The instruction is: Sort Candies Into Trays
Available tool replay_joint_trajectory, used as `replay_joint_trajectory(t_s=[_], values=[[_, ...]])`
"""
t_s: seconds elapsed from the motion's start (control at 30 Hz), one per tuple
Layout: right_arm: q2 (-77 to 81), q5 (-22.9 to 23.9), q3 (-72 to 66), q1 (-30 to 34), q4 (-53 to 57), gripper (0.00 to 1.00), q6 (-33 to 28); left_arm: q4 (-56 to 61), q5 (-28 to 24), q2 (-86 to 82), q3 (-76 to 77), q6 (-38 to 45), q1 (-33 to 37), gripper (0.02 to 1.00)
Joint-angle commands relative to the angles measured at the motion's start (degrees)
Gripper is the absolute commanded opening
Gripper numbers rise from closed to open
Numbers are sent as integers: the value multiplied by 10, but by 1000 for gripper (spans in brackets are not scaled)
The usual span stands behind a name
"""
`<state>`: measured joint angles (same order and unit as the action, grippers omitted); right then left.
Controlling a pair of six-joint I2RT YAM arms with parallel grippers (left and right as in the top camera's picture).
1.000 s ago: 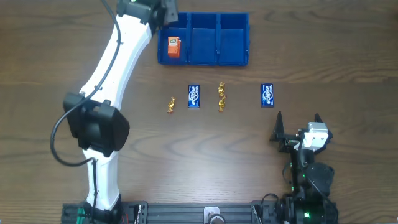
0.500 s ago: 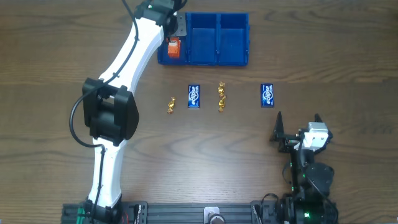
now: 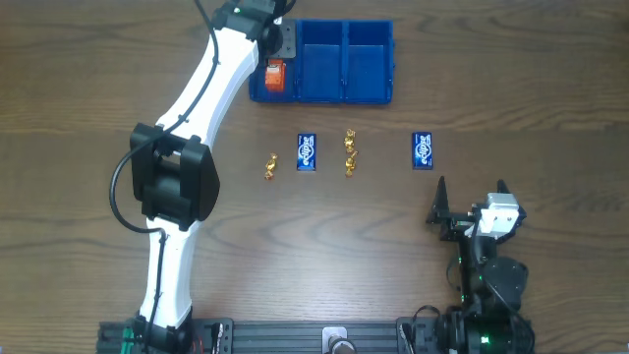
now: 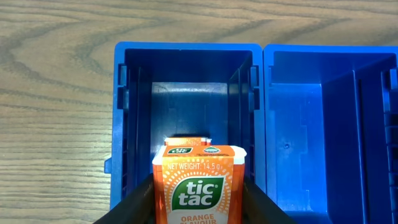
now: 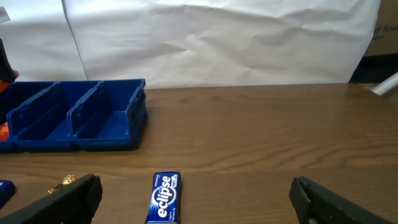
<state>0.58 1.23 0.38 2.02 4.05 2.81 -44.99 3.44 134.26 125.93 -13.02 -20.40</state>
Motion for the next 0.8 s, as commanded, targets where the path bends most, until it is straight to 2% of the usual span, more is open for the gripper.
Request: replay_joint_trajectory(t_s=[0.03,0.3,0.43,0.5,0.67,0.73,0.8], values=[[-4,-1,1,2,6,998,8,-6,-3,4,-5,12,5,343],[-4,-1,1,2,6,998,8,-15,-14,4,-5,12,14,343],[-4,-1,1,2,6,998,8,-15,-16,4,-5,12,14,389],[-4,-1,1,2,6,1000,8,-15,-16,4,-5,12,14,487],[-4,-1,1,2,6,998,8,-15,-17,4,-5,10,14,950],[-4,-1,1,2,6,998,8,-14,-20,4,-5,10,14,998],[-4,-1,1,2,6,1000,8,-14,-20,3,-5,6,14,1000]])
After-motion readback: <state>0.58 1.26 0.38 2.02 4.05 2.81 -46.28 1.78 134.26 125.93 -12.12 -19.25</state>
